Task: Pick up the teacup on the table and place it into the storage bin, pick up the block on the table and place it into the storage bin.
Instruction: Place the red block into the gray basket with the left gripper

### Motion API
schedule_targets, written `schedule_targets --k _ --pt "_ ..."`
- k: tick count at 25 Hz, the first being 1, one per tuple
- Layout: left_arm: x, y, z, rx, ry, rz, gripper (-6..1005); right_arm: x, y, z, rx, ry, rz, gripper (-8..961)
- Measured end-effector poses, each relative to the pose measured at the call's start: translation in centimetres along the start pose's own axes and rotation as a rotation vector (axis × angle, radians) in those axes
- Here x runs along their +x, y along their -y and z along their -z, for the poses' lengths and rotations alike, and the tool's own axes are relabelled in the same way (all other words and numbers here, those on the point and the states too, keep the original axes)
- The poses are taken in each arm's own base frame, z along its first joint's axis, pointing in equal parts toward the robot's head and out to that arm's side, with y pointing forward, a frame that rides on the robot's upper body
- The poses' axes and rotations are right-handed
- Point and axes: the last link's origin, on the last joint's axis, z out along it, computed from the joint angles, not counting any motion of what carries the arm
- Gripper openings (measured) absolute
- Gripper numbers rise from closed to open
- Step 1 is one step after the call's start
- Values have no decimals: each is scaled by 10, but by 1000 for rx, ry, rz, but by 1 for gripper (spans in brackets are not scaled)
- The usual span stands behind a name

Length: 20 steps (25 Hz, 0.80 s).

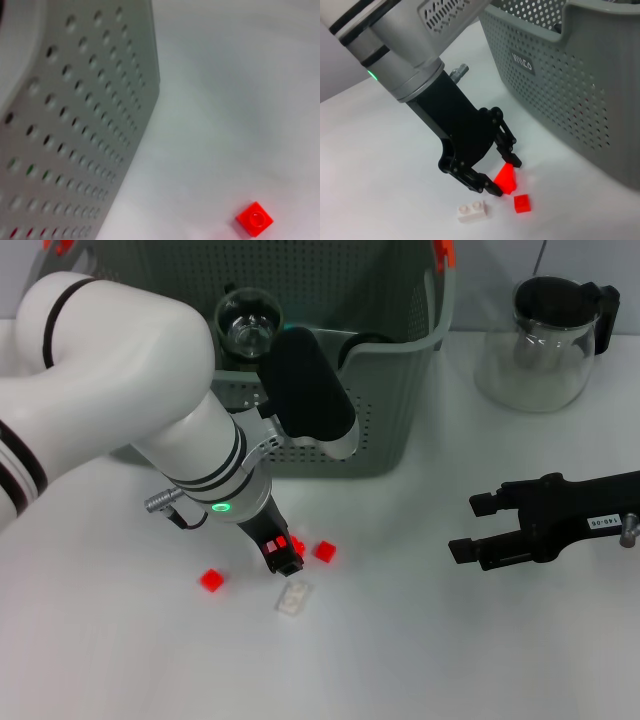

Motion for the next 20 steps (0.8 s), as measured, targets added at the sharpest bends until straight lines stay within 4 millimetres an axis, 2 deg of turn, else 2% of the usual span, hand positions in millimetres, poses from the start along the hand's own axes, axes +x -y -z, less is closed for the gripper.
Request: schedule_targets --k 17,20 --pt "0 0 -1 -4 0 10 475 0 0 0 0 0 0 886" --pt "0 0 0 -5 -2 13 439 0 0 0 1 0 0 886"
